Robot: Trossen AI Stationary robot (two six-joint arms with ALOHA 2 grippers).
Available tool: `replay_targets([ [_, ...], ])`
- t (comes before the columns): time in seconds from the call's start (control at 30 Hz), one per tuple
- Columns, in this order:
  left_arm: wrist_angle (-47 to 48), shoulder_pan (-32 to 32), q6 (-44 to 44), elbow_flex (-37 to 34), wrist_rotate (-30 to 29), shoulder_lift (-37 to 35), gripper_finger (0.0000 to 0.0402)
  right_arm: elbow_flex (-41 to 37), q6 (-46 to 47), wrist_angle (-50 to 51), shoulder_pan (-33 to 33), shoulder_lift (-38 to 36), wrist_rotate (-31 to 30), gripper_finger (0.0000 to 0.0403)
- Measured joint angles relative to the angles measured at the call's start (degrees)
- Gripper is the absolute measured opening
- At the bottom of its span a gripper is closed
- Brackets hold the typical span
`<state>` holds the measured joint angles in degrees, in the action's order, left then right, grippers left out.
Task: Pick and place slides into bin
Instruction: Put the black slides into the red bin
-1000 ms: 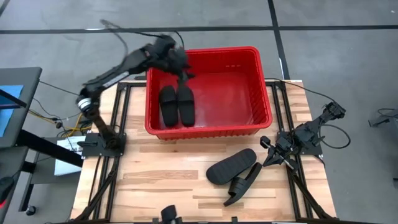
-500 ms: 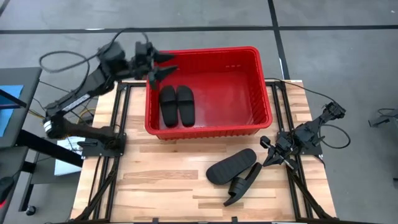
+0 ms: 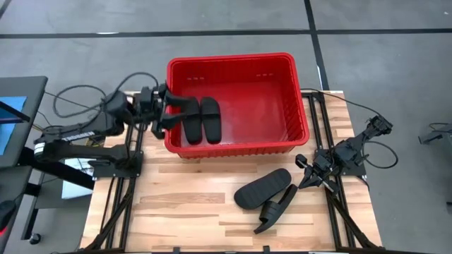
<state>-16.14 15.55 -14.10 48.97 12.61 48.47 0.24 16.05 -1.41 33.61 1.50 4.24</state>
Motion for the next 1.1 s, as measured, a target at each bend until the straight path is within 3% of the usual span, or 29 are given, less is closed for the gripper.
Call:
replay_targets([
  [0.2, -15.53, -7.23, 2.01, -11.97, -3.52, -2.85, 0.0263, 0.0, 0.01, 0.0, 0.0, 0.0, 0.01, 0.0],
  [0.37, -20.71, -10.67, 2.06, -19.59, -8.1, -4.21, 0.0263, -0.01, 0.02, -0.02, 0.0, 0.0, -0.01, 0.0],
  [0.73, -19.02, -19.0, -0.21, -28.08, -2.83, -10.82, 0.0262, 0.01, 0.0, 0.0, 0.0, 0.0, 0.0, 0.0],
  [0.93, -18.82, -21.5, 3.35, -33.55, -6.34, -20.91, 0.0262, 0.01, 0.01, -0.02, 0.0, -0.01, 0.01, 0.0],
  [1.1, -10.16, -21.48, 4.57, -36.62, -6.39, -30.71, 0.0262, 0.0, 0.0, 0.0, 0.0, -0.02, 0.01, 0.0],
])
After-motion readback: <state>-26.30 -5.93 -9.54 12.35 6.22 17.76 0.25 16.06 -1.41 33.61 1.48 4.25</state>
